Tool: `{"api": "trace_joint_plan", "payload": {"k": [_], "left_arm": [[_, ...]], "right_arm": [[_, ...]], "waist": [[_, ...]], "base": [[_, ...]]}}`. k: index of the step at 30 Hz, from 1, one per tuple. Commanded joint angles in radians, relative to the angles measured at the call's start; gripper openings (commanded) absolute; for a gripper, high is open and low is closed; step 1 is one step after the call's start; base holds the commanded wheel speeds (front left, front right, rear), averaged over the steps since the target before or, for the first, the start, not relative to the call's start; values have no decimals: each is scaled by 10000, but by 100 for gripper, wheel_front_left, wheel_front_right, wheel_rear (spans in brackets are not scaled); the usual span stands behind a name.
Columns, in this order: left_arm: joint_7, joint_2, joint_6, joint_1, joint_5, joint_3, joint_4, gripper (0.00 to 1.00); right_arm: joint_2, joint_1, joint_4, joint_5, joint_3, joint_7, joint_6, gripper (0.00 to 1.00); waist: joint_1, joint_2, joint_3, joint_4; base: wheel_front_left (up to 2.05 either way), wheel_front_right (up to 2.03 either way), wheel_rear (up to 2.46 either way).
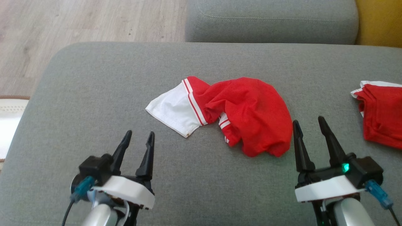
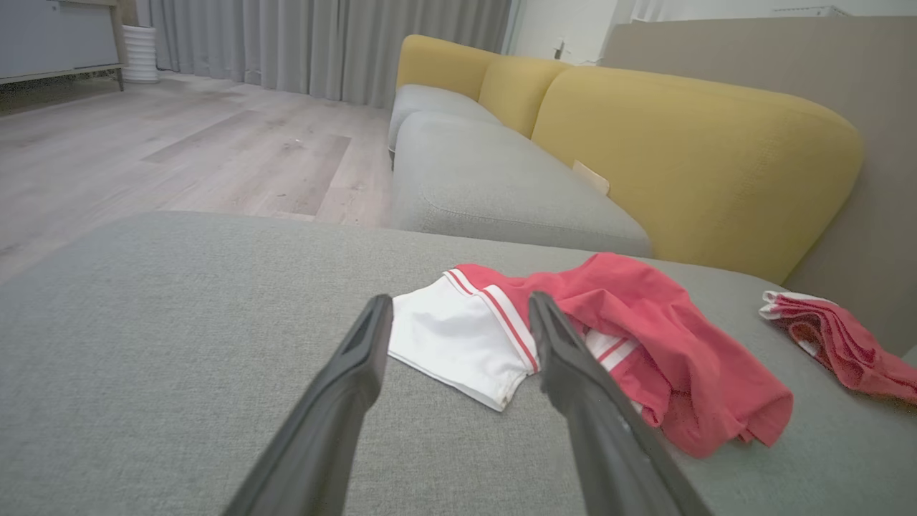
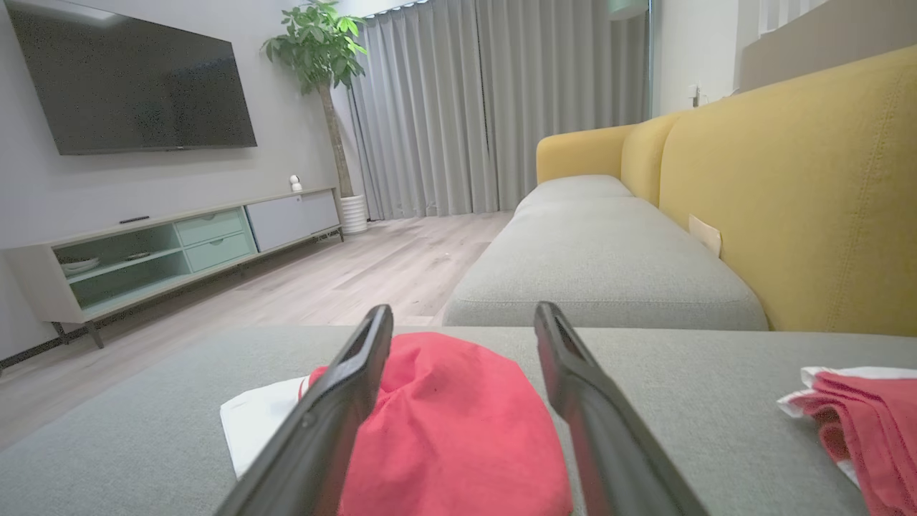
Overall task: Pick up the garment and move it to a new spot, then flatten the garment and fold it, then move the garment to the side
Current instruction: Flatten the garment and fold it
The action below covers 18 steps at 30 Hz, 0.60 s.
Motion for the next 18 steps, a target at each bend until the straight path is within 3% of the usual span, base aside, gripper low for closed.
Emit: {"api": "trace_joint_plan", "payload": {"k": [1, 12, 18], "left_arm": [[-123, -112, -89, -164, 168, 672, -426, 100], [-123, -1013, -1178, 8, 1212, 1816, -197, 100], [-123, -1347, -1614, -208, 1527, 2075, 78, 100]], "right_arm": [[-18, -147, -250, -15, 227, -93, -7, 100], [-18, -305, 41, -167, 679, -52, -7, 100], [-18, -950, 1219, -486, 1457, 590, -7, 100]], "waist": [[1, -1, -3, -12], [1, -1, 283, 210], [1, -1, 659, 605]], "base": [[0, 0, 0], [0, 0, 0], [0, 0, 0]]}}
